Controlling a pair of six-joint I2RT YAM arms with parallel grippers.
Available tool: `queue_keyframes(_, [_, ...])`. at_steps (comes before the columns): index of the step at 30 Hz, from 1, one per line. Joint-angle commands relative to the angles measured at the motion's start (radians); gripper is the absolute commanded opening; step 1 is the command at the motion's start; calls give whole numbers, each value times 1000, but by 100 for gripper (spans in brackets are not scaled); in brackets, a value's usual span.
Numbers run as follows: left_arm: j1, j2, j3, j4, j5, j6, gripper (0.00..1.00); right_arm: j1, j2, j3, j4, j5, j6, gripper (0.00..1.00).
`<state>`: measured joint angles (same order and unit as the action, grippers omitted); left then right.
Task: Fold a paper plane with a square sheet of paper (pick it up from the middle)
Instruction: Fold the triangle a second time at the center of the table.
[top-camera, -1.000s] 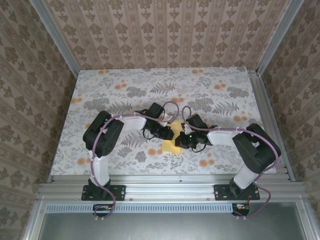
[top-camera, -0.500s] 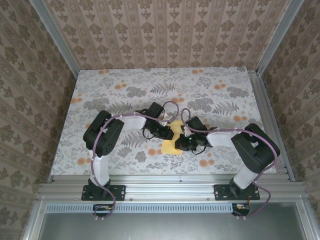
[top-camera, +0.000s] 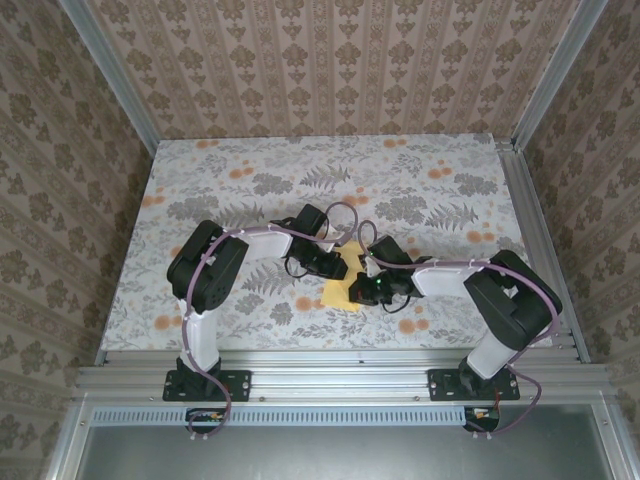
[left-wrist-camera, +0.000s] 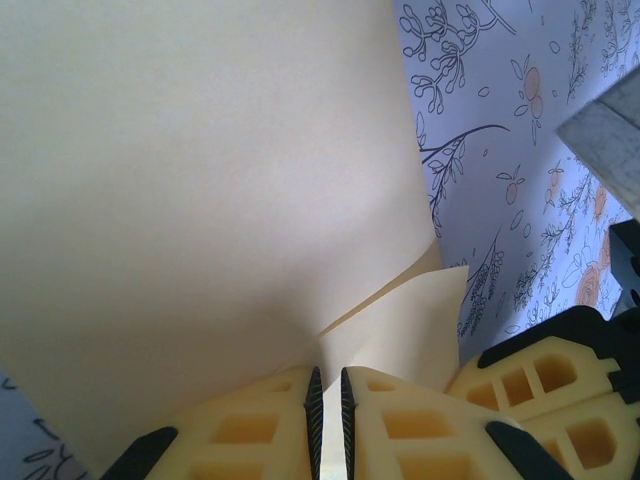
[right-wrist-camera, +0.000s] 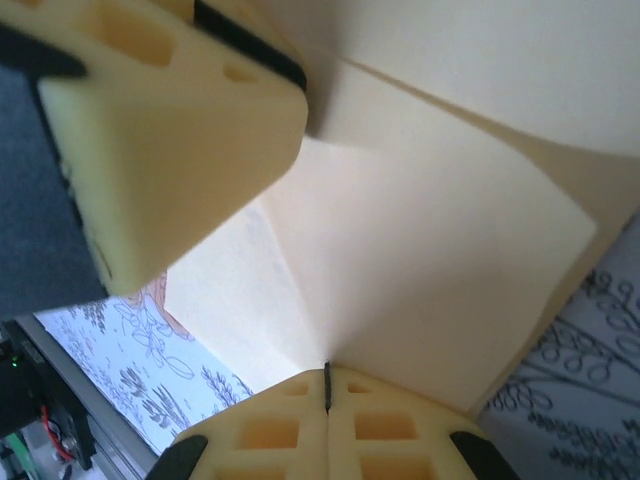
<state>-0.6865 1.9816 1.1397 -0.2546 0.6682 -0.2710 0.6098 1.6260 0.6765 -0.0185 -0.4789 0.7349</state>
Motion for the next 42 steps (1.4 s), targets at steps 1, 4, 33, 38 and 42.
queue_keyframes(1, [-1, 105, -51, -67, -127, 36, 18, 10, -54, 5, -109, 17, -25, 0])
queue_keyframes(4, [-2, 108, -49, -65, -126, 36, 18, 16, -91, 25, -114, 7, -15, 0])
queue_keyframes(33, [11, 131, -43, -70, -121, 50, 17, 34, -11, -63, 0, -20, 14, 0])
queue_keyframes(38, [16, 135, -45, -71, -126, 51, 17, 34, -42, -122, 37, -30, 47, 0])
queue_keyframes(42, [18, 137, -43, -73, -124, 52, 17, 35, -104, -164, 18, -20, 58, 0])
